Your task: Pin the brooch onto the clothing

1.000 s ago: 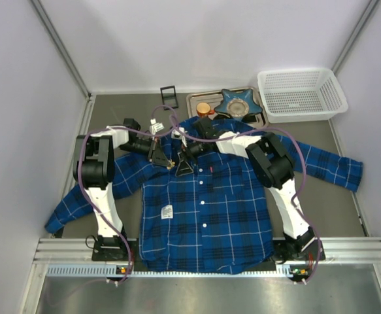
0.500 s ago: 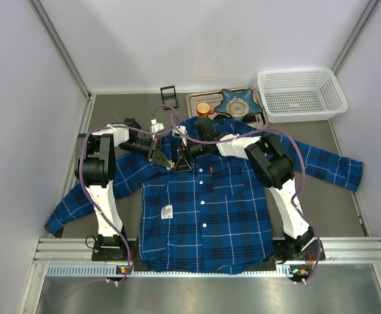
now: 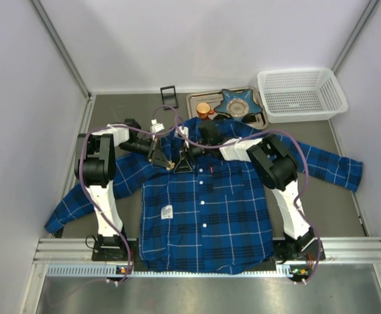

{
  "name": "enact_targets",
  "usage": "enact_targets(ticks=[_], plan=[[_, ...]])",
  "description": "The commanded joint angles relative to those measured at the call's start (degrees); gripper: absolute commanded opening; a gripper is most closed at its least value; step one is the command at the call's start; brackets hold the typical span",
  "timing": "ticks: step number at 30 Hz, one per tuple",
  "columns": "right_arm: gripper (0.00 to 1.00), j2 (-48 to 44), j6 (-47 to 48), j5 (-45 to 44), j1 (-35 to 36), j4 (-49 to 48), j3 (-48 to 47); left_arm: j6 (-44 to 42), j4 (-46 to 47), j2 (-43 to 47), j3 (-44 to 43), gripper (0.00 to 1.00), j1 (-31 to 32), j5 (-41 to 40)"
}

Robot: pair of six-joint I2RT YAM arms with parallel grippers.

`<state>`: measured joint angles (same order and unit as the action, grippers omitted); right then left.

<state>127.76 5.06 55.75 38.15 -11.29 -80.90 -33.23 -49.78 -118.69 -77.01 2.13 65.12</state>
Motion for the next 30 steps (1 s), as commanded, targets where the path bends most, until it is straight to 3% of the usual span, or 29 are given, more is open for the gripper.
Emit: enact_targets(ticks=[1, 5, 17, 20, 30], plan=[[0.57, -4.9, -0.1, 3.2, 0.8, -6.4, 1.2, -1.8, -1.8, -0.8, -1.7, 0.0, -0.2, 1.8], [0.62, -5.8, -0.2, 3.3, 1.0, -8.7, 3.0, -2.1, -2.1, -0.9, -1.8, 0.0, -0.2, 1.8], [0.61, -5.3, 3.0, 0.0, 2.6, -5.1, 2.0, -3.5, -4.2, -1.1, -2.4, 0.0, -0.2, 2.5], [0.57, -5.2, 2.4, -0.9, 2.5, -5.6, 2.1, -3.7, -4.4, -1.0, -2.4, 0.0, -0.2, 2.5], [0.3, -5.1, 0.6, -1.8, 2.5, -6.9, 1.6, -4.0, -4.8, -1.2, -2.7, 0.0, -0.2, 2.1]])
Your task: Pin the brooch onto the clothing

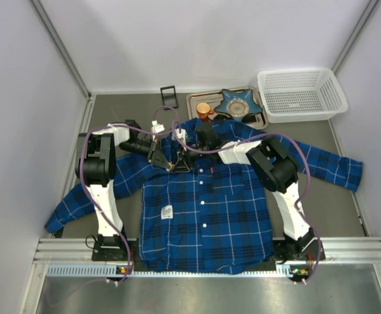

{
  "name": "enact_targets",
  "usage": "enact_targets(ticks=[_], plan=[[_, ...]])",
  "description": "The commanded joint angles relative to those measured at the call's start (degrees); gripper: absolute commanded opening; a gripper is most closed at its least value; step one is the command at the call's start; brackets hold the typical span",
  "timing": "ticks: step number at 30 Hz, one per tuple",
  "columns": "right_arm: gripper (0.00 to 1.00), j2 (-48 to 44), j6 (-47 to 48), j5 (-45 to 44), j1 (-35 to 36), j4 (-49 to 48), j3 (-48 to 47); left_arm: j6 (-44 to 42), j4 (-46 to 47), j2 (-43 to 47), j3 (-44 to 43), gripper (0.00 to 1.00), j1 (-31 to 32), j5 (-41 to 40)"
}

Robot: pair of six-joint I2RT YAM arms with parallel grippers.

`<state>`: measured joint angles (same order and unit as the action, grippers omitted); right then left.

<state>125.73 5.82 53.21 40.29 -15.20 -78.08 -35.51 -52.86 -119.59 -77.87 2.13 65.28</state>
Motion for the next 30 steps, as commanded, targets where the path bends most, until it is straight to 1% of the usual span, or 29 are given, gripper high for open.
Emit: enact_targets(ticks=[1, 5, 7, 8, 9, 10, 12, 13, 16, 17, 19, 20, 21, 22, 24, 27, 30], plan=[[0.29, -2.9, -0.3, 0.9, 0.5, -3.0, -1.3, -1.8, -1.6, -0.3, -1.9, 0.0, -0.2, 2.0], [0.23, -2.9, -1.1, 1.5, 0.5, -3.5, -1.5, -1.6, -1.6, -0.5, -1.9, 0.0, -0.2, 1.8], [0.16, -2.9, -1.3, 2.0, 0.5, -4.1, -1.6, -1.4, -1.7, -0.4, -1.9, 0.0, -0.2, 1.8], [0.12, -3.0, -1.6, 2.2, 0.5, -4.4, -1.6, -1.5, -1.6, -0.3, -1.9, 0.0, -0.2, 1.8], [0.0, -3.1, -1.7, 2.4, 0.5, -4.6, -1.6, -1.3, -1.5, -0.2, -1.9, 0.0, -0.3, 1.9], [0.0, -3.1, -1.8, 2.7, 0.4, -4.7, -1.6, -1.1, -0.8, -0.1, -1.7, 0.01, -0.3, 1.6], [0.0, -3.4, -1.8, 3.2, 0.4, -4.7, -1.6, 0.7, 0.5, 0.4, -1.4, 0.05, -0.5, 1.4], [0.0, -3.5, -1.8, 3.4, 0.4, -4.4, -1.7, 2.3, 1.2, 0.7, -1.1, 0.1, -0.6, 1.3], [0.0, -3.7, -1.8, 3.8, 0.1, -4.0, -1.9, 4.3, 4.5, 2.1, -0.5, 0.19, -1.2, 0.7], [0.0, -3.7, -2.0, 3.8, 0.0, -4.1, -2.0, 5.8, 7.0, 3.3, 0.1, 0.24, -1.5, 0.5], [0.0, -4.0, -2.2, 4.0, -0.1, -4.1, -2.1, 10.0, 10.7, 4.7, 2.0, 0.27, -1.8, 0.4], [0.0, -4.1, -2.3, 4.0, -0.3, -3.9, -2.2, 11.3, 12.5, 6.3, 2.7, 0.3, -3.2, 0.3], [0.0, -4.3, -2.3, 4.0, -0.2, -3.7, -2.2, 12.5, 15.8, 7.1, 3.3, 0.31, -3.5, 0.2], [0.0, -4.3, -2.3, 4.2, -0.3, -3.5, -2.2, 14.7, 17.3, 7.8, 4.5, 0.32, -4.0, 0.1], [0.0, -4.3, -2.5, 4.4, -0.4, -3.4, -2.2, 15.5, 19.4, 9.4, 5.1, 0.34, -4.2, 0.1], [0.0, -4.2, -3.2, 4.8, -0.4, -4.0, -2.2, 15.5, 19.2, 10.1, 5.4, 0.35, -4.4, 0.2], [0.0, -4.2, -4.2, 5.0, -0.3, -4.7, -2.0, 16.1, 20.6, 11.5, 7.0, 0.4, -5.4, 1.2]])
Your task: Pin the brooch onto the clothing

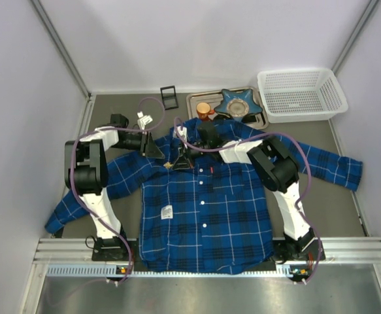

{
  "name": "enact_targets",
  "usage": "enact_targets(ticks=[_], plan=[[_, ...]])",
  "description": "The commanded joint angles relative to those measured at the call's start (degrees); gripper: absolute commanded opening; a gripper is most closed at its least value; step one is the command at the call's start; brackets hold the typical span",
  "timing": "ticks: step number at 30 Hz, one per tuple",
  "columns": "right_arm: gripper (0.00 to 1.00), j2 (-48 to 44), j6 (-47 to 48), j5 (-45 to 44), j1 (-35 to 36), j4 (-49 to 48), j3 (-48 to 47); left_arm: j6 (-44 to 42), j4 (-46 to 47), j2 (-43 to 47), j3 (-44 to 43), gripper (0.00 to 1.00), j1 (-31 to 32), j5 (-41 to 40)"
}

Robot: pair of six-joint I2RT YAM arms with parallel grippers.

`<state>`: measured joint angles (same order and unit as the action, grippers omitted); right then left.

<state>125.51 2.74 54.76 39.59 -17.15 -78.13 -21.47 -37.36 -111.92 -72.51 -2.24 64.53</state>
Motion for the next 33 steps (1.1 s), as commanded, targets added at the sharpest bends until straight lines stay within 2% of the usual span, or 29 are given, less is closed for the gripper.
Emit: enact_targets(ticks=[1, 3, 4, 9, 12, 13, 14, 15, 16, 17, 18, 21, 23, 25, 27, 30, 33], plan=[[0.0, -3.9, -1.2, 3.6, 0.3, -2.8, -1.9, 4.1, 8.6, 4.6, 3.5, 0.4, -2.0, 2.2], [0.0, -3.8, -2.3, 3.6, 0.2, -3.2, -1.9, 7.0, 13.3, 8.0, 5.7, 0.46, -3.1, 1.0], [0.0, -3.9, -2.3, 3.6, 0.2, -3.3, -2.0, 8.8, 15.2, 9.3, 7.5, 0.54, -4.2, 0.1], [0.0, -3.6, -6.9, 3.6, 0.3, -5.0, -2.0, 8.9, 19.3, 18.6, 9.5, 0.6, -4.9, -12.1], [0.0, -3.4, -8.6, 3.3, 0.3, -5.8, -2.3, 5.9, 20.8, 25.1, 11.4, 0.61, -4.8, -15.6], [0.0, -3.3, -9.5, 3.2, 0.3, -5.9, -2.5, 5.0, 22.2, 29.8, 14.3, 0.62, -4.9, -16.5], [0.0, -3.3, -9.8, 3.2, 0.3, -5.9, -2.6, 4.0, 24.0, 32.4, 16.2, 0.86, -4.8, -16.7], [0.0, -3.2, -10.0, 3.3, 0.3, -5.8, -2.6, 1.7, 27.1, 35.0, 18.3, 0.96, -5.0, -14.3], [0.0, -3.2, -10.6, 3.3, 0.3, -5.8, -2.9, -2.8, 28.5, 39.6, 22.8, 0.99, -4.9, -12.3], [0.0, -3.1, -10.9, 3.5, 0.2, -5.7, -3.0, -5.8, 29.5, 41.2, 24.5, 0.99, -4.9, -9.8], [0.0, -3.1, -11.3, 3.7, 0.2, -5.8, -3.1, -9.1, 25.8, 42.4, 25.0, 0.99, -4.9, -7.7], [0.0, -3.1, -12.5, 4.2, 0.2, -6.3, -3.3, -10.9, 23.6, 43.3, 26.1, 0.99, -4.8, -6.0], [0.0, -3.2, -14.2, 4.6, 0.1, -7.1, -3.3, -10.2, 19.0, 39.8, 23.6, 0.99, -5.0, -4.1], [0.0, -3.2, -15.7, 4.7, 0.1, -8.1, -3.3, -14.0, 12.6, 34.5, 20.1, 0.98, -4.7, 0.6], [0.0, -3.3, -16.2, 4.7, 0.0, -8.3, -3.3, -13.2, 12.8, 31.8, 19.7, 0.98, -3.7, 0.9], [0.0, -3.3, -17.1, 4.7, -0.1, -8.5, -3.2, -10.6, 20.0, 31.0, 22.7, 0.97, -3.2, 0.2], [0.0, -3.3, -18.5, 4.6, -0.4, -9.0, -3.3, -12.0, 22.0, 30.2, 23.9, 0.94, -2.5, 0.1]])
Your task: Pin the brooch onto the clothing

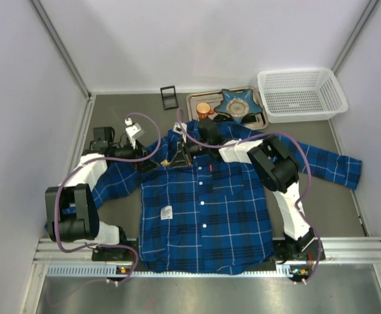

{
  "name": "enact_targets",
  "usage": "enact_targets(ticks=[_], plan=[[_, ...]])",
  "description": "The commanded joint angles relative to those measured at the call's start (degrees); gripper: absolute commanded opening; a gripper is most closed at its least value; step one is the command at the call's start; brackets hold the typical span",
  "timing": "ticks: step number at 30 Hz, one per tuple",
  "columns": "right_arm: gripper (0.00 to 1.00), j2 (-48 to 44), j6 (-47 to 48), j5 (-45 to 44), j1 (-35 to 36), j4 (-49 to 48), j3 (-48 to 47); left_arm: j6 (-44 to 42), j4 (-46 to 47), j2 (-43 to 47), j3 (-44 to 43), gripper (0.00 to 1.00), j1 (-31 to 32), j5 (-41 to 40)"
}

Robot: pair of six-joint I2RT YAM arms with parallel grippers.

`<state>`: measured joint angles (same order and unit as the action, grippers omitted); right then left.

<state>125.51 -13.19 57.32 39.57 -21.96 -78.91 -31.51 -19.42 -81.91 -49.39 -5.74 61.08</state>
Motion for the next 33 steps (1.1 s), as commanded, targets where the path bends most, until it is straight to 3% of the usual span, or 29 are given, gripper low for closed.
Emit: enact_targets(ticks=[1, 4, 8, 11, 21, 33], plan=[[0.0, -3.3, -3.2, 2.0, -0.5, -4.5, -2.5, -3.0, 3.1, -0.4, 0.7, 0.91, 1.1, 3.7], [0.0, -3.1, -4.6, 2.1, -0.5, -4.8, -2.8, -8.5, -1.3, -1.9, 0.5, 0.86, 2.0, 4.7], [0.0, -2.9, -6.9, 2.9, -0.9, -6.8, -2.9, -9.2, -0.4, -2.6, 1.5, 0.82, 3.1, 4.6], [0.0, -2.9, -7.6, 3.1, -0.8, -7.3, -2.7, -7.9, 1.7, -3.5, 2.1, 0.75, 3.5, 4.6], [0.0, -3.3, -8.3, 3.9, -0.9, -9.2, -1.8, -0.5, 9.9, -4.6, 3.9, 0.67, 5.6, 4.5], [0.0, -3.9, -9.1, 3.9, -1.2, -10.4, -0.4, 10.2, 21.2, -5.0, 5.8, 0.44, 5.6, 2.6]])
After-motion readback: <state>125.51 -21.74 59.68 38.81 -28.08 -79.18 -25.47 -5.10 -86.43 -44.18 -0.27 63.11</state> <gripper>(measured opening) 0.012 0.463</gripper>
